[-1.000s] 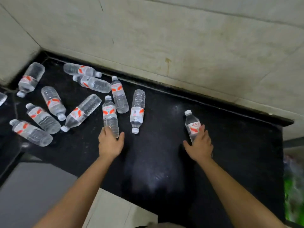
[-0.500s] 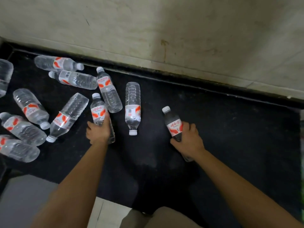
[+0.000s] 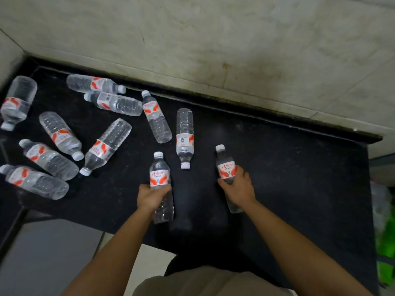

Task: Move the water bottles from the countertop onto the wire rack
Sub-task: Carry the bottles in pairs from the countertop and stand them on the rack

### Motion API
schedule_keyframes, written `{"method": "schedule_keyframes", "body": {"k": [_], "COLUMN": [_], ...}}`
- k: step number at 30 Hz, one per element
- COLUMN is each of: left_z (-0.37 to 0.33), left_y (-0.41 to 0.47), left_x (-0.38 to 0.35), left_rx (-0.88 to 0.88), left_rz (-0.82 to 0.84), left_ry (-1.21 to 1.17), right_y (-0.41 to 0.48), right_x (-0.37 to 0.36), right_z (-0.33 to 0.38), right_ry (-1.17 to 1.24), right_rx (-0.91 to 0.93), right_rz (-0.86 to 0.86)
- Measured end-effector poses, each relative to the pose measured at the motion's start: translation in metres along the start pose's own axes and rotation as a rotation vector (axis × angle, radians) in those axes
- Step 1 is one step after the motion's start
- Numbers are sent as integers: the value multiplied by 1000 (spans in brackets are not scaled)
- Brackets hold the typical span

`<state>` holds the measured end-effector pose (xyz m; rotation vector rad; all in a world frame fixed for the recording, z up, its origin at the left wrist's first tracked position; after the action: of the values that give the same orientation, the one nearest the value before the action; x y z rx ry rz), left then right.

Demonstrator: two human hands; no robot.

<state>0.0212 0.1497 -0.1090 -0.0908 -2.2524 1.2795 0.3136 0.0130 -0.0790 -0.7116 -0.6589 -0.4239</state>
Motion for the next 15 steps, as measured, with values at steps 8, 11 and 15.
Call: {"method": "schedule_keyframes", "body": {"k": [8,11,15], "left_z": [-11,-37,-56], "left_y": [-71,-99,-130], "left_x": [-14,-31,-54], "left_rx": [-177,-309,-453], "left_rz": [293,459,549], "left_ry": [-105,-65,-40], "right_y": [-66,-94,-137], "right_x": [45,67,92], "right_z": [9,2,-13], "right_ry": [135,159,225], "right_rx": [47,38,9], "right_rz": [-239,-339,-508]}}
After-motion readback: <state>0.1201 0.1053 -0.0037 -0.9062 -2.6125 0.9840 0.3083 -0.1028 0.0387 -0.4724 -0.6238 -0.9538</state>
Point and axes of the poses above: each hand's wrist, its own y-axis towards the middle knuckle, its own x-axis out of the back of the hand, z = x × y, the point moved 8 cm from there along y, towards the middle knuckle, and after that the axes turned 9 degrees about x, right-handed, at the moved point
